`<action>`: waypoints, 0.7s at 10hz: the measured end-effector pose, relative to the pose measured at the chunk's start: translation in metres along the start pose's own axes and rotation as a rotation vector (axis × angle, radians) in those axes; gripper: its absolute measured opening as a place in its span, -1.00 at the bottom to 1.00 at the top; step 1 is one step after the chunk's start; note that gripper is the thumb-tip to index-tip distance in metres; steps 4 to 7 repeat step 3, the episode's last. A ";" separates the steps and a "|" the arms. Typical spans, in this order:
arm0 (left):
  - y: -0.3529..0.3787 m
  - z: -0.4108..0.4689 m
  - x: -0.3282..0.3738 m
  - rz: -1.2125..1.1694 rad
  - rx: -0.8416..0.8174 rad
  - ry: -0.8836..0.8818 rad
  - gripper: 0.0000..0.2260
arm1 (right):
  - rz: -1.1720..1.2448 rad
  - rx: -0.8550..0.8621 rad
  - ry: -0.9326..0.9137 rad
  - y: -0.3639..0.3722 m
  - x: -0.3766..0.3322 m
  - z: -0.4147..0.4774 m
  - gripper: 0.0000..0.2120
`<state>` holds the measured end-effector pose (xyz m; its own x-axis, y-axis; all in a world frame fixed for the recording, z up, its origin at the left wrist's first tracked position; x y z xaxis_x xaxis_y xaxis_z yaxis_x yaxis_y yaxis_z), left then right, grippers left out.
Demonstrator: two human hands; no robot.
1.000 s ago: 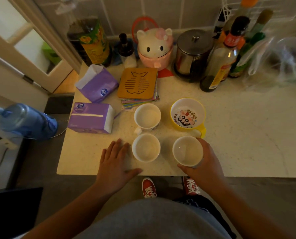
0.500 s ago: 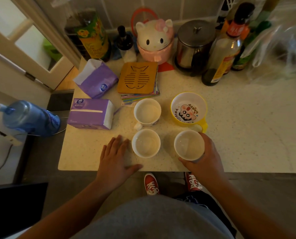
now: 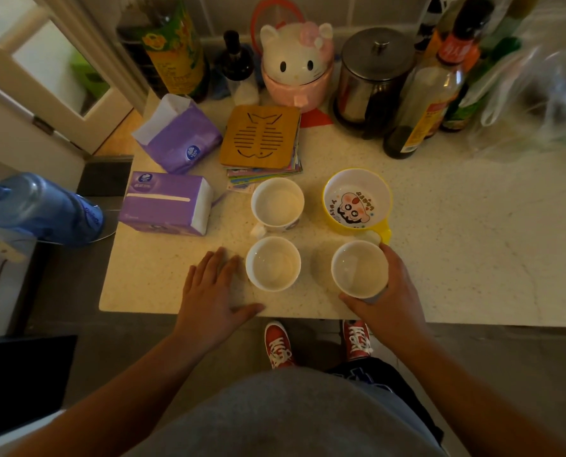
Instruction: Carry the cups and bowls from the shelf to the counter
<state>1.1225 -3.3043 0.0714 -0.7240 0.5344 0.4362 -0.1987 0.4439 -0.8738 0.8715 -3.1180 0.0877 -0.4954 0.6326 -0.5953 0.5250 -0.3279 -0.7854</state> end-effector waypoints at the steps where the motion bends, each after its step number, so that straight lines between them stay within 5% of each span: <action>1: -0.003 -0.005 0.007 -0.014 -0.011 -0.014 -0.14 | -0.006 -0.060 0.024 -0.007 0.004 -0.001 0.06; 3: -0.007 -0.042 0.022 -0.278 0.017 -0.041 -0.72 | -0.019 0.035 0.010 -0.075 -0.013 -0.012 -0.04; 7: -0.007 -0.042 0.022 -0.278 0.017 -0.041 -0.72 | -0.019 0.035 0.010 -0.075 -0.013 -0.012 -0.04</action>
Point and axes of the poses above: each hand's wrist, its own z-axis towards the middle knuckle, its own y-axis out of the palm, x = y × z, the point moved 5 cm from there along z, towards the middle knuckle, and after that the axes turned 14 degrees about -z, right-handed, at the moved point
